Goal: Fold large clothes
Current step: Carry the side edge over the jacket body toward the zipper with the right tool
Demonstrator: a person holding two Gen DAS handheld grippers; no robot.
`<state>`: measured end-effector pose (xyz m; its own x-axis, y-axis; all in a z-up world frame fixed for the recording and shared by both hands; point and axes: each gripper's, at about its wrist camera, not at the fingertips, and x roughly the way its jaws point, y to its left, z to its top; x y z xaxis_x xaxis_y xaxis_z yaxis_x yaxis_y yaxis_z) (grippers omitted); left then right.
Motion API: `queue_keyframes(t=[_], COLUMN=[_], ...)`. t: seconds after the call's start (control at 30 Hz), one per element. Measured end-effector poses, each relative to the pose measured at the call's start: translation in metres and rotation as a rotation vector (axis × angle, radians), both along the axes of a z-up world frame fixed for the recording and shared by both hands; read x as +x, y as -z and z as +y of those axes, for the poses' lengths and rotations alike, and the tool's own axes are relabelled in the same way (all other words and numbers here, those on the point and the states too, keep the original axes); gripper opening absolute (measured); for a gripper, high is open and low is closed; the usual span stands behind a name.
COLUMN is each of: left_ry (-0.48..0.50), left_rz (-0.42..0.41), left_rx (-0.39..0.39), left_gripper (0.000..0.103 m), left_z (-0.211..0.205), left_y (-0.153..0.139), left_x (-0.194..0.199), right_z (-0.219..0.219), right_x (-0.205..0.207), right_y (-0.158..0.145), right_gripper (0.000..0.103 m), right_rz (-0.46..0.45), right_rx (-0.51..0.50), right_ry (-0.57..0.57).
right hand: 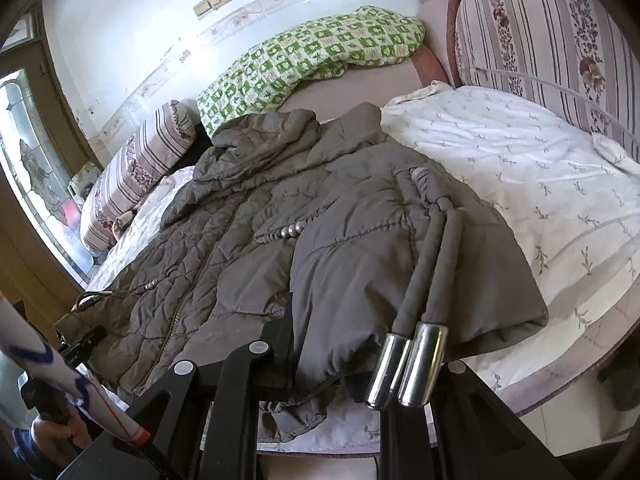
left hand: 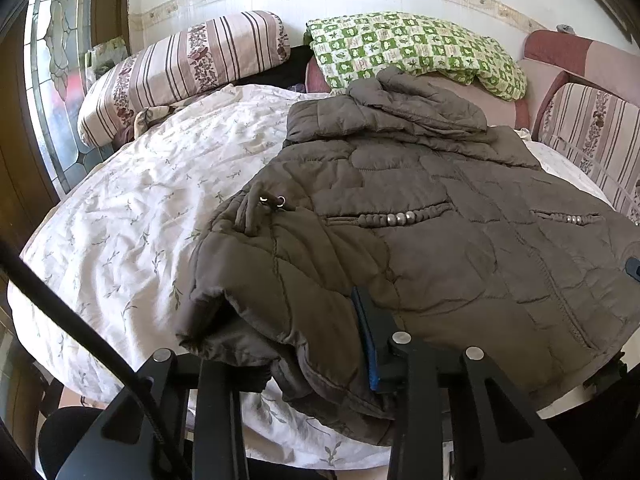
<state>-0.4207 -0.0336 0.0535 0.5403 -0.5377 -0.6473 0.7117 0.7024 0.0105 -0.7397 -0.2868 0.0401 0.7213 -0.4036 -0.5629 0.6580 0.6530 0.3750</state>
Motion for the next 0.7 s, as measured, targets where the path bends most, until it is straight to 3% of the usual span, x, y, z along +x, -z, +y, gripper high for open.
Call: queue_keyframes(t=[0.43, 0.7], left_ry=[0.020, 0.044], left_rz=[-0.009, -0.044], left_rx=[-0.017, -0.107], left_gripper=[0.032, 0.032], left_z=[0.006, -0.008], left_y=[-0.014, -0.062], left_x=[-0.002, 0.013], right_z=[-0.007, -0.019], right_x=[-0.010, 0.002], right_y=[-0.012, -0.063], right_gripper=[0.019, 0.019], right_rz=[-0.054, -0.119], right_rx=[0.036, -0.036], right_ry=[-0.010, -0.046])
